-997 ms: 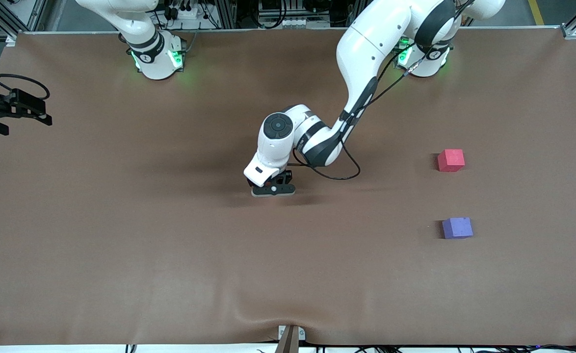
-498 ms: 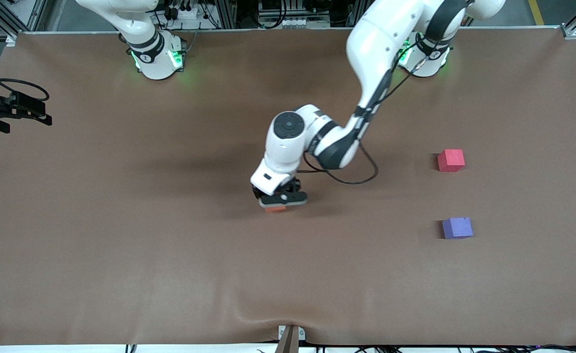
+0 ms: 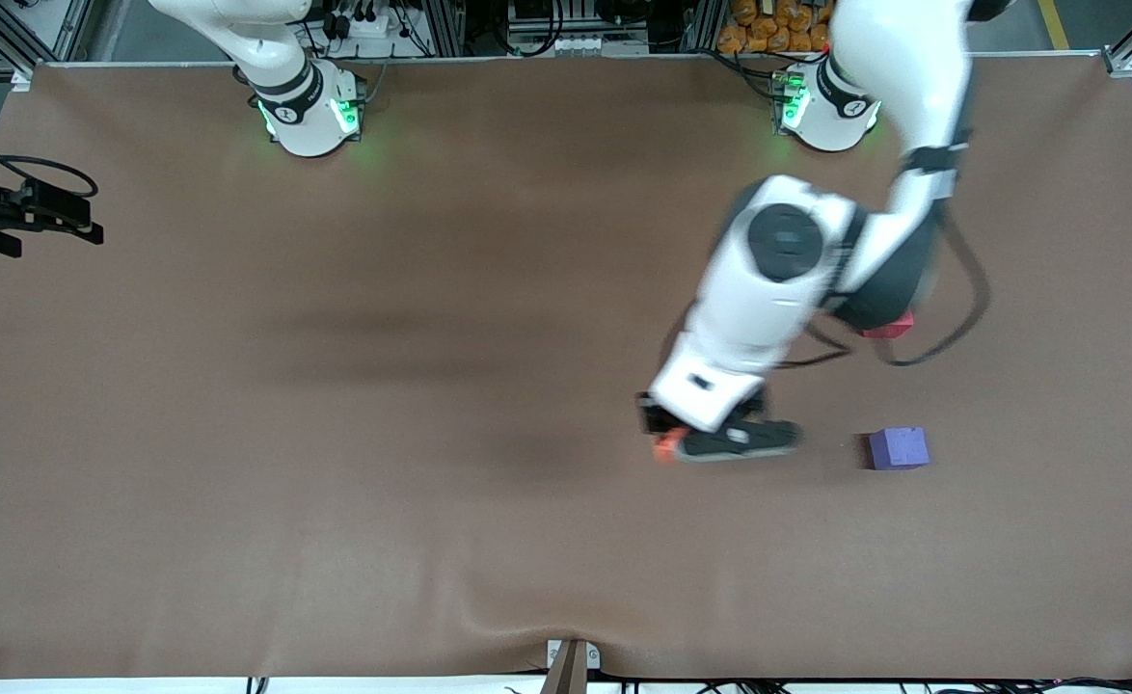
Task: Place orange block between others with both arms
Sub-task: 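Carry the orange cube with the left gripper between pink and purple cubes, then lower the orange cube and open the left gripper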
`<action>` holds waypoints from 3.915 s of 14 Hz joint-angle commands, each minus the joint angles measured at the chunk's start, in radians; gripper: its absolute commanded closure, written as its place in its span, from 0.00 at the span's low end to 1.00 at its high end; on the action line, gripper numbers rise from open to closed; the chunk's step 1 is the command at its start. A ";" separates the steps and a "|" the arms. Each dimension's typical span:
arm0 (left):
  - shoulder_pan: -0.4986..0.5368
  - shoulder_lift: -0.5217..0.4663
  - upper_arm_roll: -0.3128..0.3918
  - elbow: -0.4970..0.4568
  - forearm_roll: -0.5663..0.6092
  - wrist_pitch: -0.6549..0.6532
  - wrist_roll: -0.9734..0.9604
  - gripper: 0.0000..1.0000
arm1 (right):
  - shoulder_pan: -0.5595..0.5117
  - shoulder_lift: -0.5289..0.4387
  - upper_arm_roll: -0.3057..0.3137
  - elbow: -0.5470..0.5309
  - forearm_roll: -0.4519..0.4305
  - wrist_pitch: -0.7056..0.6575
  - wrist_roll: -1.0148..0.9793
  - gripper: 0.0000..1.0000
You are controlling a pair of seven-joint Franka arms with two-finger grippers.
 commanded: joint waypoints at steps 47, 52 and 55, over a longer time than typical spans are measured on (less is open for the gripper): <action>0.559 -0.173 -0.023 -0.888 -0.407 0.472 1.010 1.00 | -0.011 -0.031 0.003 -0.026 0.014 -0.006 0.015 0.00; 0.561 -0.165 -0.021 -0.888 -0.398 0.475 1.010 1.00 | -0.011 -0.031 0.003 -0.026 0.014 -0.006 0.015 0.00; 0.559 -0.150 -0.021 -0.874 -0.398 0.475 1.007 0.72 | -0.011 -0.031 0.003 -0.028 0.014 -0.006 0.015 0.00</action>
